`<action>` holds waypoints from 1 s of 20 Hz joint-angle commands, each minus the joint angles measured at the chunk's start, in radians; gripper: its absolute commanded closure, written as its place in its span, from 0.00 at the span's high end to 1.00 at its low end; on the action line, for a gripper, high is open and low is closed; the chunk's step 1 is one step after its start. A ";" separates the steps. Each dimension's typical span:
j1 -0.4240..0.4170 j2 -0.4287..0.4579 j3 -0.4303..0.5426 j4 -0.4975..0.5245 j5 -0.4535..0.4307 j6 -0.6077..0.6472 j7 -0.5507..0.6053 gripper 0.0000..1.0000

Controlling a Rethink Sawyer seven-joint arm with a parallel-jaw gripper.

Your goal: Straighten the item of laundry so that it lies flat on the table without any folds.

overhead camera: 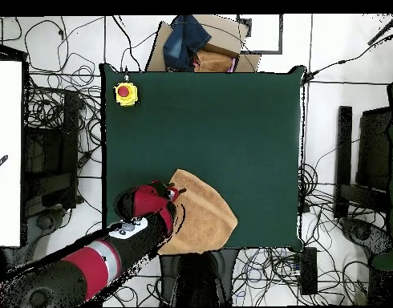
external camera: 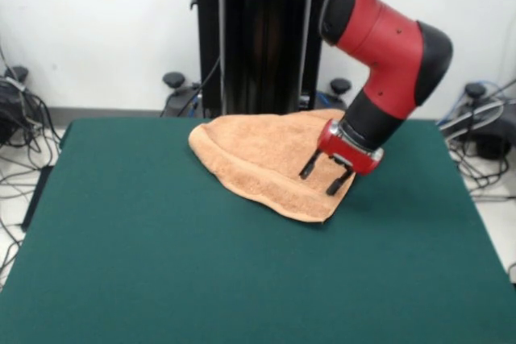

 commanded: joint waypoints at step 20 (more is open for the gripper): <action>-0.033 0.128 0.051 -0.205 0.155 0.052 0.232 1.00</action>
